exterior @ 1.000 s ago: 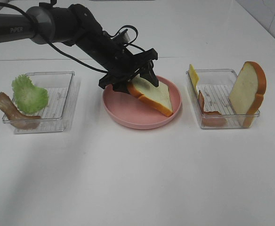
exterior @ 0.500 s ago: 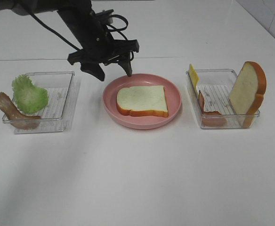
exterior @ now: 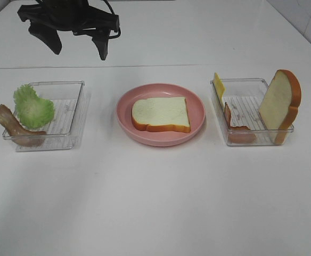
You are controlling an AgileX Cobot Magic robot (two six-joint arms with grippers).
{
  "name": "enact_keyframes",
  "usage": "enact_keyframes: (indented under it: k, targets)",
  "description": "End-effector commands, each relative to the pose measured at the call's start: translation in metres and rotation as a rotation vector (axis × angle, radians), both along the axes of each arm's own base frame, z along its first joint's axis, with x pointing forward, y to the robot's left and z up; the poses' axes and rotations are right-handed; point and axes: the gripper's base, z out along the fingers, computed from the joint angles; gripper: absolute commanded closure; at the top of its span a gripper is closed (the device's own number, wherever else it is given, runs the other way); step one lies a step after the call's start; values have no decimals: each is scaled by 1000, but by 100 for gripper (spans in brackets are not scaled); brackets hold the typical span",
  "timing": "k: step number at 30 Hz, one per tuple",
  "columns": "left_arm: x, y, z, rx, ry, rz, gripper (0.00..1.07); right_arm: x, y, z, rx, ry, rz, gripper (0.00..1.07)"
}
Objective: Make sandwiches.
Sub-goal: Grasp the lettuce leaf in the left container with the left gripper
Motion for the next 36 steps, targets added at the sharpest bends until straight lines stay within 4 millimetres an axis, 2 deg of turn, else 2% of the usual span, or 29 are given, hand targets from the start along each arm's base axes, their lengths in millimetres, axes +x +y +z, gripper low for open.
enact_keyframes:
  k: [1, 3, 4, 5, 6, 7, 8, 9, 11, 12, 13, 14, 15, 16, 17, 19, 21, 22, 24, 25, 28, 30, 32, 33, 36]
  targets:
    - [-8, 11, 6, 54, 72, 9, 21, -4, -1, 0, 1, -39, -3, 28]
    - [-3, 28, 11, 49, 66, 43, 21, -4, -1, 0, 1, -39, -3, 28]
    - [-3, 28, 11, 49, 66, 43, 21, -4, -1, 0, 1, -39, -3, 28]
    - [3, 46, 12, 44, 67, 76, 21, -4, -1, 0, 1, -39, -3, 28]
    - [3, 46, 12, 44, 67, 76, 21, -4, -1, 0, 1, -39, -3, 28]
    - [8, 61, 11, 41, 72, 88, 22, -4, -1, 0, 1, -39, -3, 28]
    - [11, 70, 10, 39, 78, 96, 22, -4, -1, 0, 1, -39, -3, 28]
    - [11, 70, 10, 39, 78, 96, 22, -4, -1, 0, 1, -39, -3, 28]
    - [17, 95, 9, 33, 83, 126, 22, -4, -1, 0, 1, -39, -3, 28]
    - [17, 95, 9, 33, 83, 126, 22, -4, -1, 0, 1, -39, -3, 28]
    - [20, 113, 9, 23, 86, 158, 22, -4, -1, 0, 1, -39, -3, 28]
    - [20, 113, 9, 23, 86, 158, 22, -4, -1, 0, 1, -39, -3, 28]
    - [22, 129, 9, 1, 93, 193, 22, -4, -1, 0, 1, -39, -3, 28]
    - [24, 137, 8, -12, 99, 203, 22, -4, -1, 0, 1, -39, -3, 28]
    - [24, 137, 8, -12, 99, 203, 22, -4, -1, 0, 1, -39, -3, 28]
    - [29, 160, -1, -55, 126, 228, 22, -4, -1, 0, 1, -39, -3, 28]
    - [30, 164, -4, -57, 134, 234, 22, -4, -1, 0, 1, -39, -3, 28]
    - [34, 169, -16, -46, 157, 234, 22, -4, -1, 0, 1, -39, -3, 28]
    - [36, 171, -21, -44, 168, 235, 22, -4, -1, 0, 1, -39, -3, 28]
    - [39, 171, -32, -36, 192, 223, 22, -4, -1, 0, 1, -39, -3, 28]
    - [40, 171, -39, -31, 205, 216, 22, -4, -1, 0, 1, -39, -3, 28]
    - [45, 169, -61, -23, 253, 212, 22, -4, -1, 0, 1, -39, -3, 28]
    - [46, 169, -66, -20, 261, 212, 22, -4, -1, 0, 1, -39, -3, 28]
    - [48, 170, -74, -6, 277, 212, 22, -4, -1, 0, 1, -39, -3, 28]
    - [49, 171, -79, 2, 287, 212, 22, -4, -1, 0, 1, -39, -3, 28]
